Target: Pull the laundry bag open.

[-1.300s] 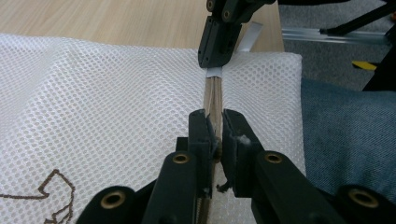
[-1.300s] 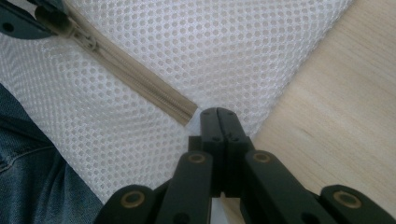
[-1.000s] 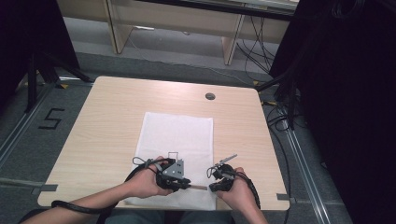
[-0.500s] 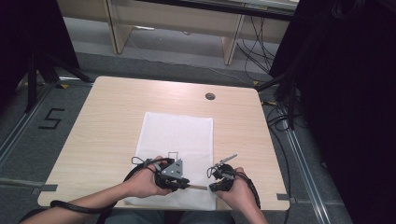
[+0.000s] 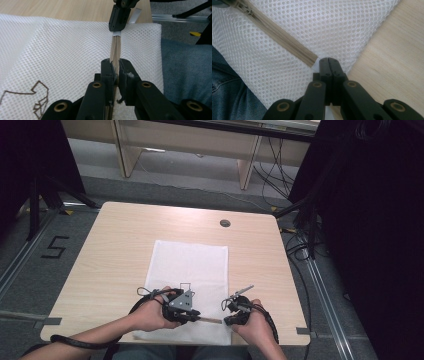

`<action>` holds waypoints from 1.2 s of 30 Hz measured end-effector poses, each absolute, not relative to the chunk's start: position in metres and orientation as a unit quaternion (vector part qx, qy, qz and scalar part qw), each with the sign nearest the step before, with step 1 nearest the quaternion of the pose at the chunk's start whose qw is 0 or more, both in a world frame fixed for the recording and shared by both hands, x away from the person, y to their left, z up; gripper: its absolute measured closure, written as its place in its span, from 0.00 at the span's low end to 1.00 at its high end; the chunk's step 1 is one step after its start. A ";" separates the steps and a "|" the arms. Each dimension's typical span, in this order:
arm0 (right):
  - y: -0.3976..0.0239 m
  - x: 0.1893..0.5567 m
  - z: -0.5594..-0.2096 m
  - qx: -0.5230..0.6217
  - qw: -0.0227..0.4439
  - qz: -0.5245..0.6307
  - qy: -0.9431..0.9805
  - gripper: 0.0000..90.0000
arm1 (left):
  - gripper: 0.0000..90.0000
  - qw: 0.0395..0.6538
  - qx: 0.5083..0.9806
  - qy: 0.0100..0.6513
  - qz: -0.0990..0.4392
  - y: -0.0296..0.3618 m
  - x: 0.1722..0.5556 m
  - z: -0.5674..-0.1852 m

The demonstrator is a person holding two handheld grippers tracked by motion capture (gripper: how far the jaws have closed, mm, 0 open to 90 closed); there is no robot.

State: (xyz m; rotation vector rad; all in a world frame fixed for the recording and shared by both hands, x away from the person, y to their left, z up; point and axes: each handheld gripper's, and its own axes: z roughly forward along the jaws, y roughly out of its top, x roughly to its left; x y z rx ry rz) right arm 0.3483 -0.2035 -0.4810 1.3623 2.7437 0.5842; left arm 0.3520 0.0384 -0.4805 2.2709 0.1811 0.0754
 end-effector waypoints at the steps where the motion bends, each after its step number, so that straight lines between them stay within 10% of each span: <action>1: -0.203 0.348 -0.481 0.437 0.012 0.187 0.880 1.00 | 0.91 0.419 0.904 0.073 0.029 0.039 0.352 -0.480; 36: -0.202 0.348 -0.480 0.446 0.006 0.180 0.877 1.00 | 0.91 0.421 0.903 0.078 0.031 0.050 0.352 -0.479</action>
